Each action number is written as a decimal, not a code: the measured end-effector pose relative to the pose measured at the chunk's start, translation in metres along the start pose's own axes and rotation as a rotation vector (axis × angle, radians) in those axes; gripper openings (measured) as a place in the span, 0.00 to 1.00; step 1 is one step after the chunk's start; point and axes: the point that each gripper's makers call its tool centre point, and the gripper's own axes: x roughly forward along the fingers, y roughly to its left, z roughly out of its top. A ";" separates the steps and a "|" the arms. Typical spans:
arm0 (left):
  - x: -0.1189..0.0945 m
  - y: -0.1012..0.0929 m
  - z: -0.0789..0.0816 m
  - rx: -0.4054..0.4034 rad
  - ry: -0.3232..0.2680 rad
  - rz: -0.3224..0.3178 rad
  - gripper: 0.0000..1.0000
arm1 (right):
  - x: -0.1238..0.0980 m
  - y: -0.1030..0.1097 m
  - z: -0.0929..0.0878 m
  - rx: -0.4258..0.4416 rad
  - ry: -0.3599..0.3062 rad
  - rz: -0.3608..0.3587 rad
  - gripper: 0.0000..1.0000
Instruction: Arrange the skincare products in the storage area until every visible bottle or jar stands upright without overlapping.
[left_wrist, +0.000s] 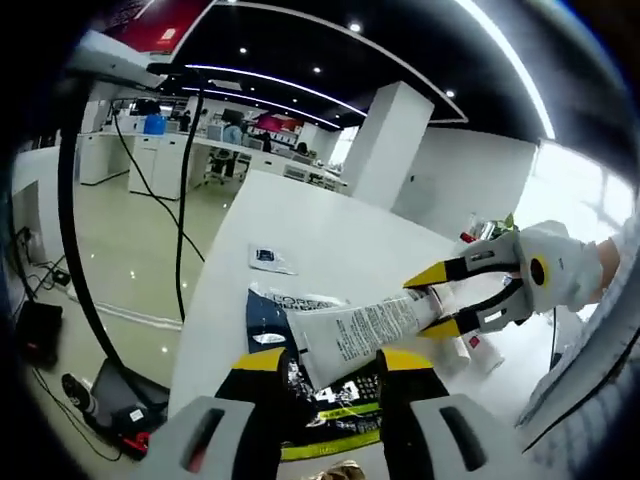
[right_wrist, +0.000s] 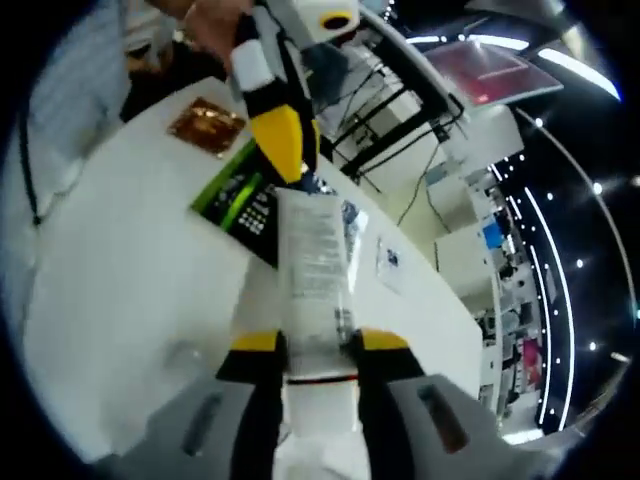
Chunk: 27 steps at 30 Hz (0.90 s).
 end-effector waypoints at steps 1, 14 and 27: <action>0.001 -0.001 0.000 -0.018 0.006 -0.015 0.36 | -0.001 0.000 0.001 -0.002 -0.006 0.001 0.26; 0.016 0.006 -0.003 -0.147 0.058 -0.077 0.30 | -0.008 -0.005 0.009 -0.032 -0.068 -0.013 0.26; 0.002 -0.010 0.025 -0.157 -0.058 -0.104 0.21 | -0.011 -0.020 0.005 0.047 -0.074 -0.034 0.25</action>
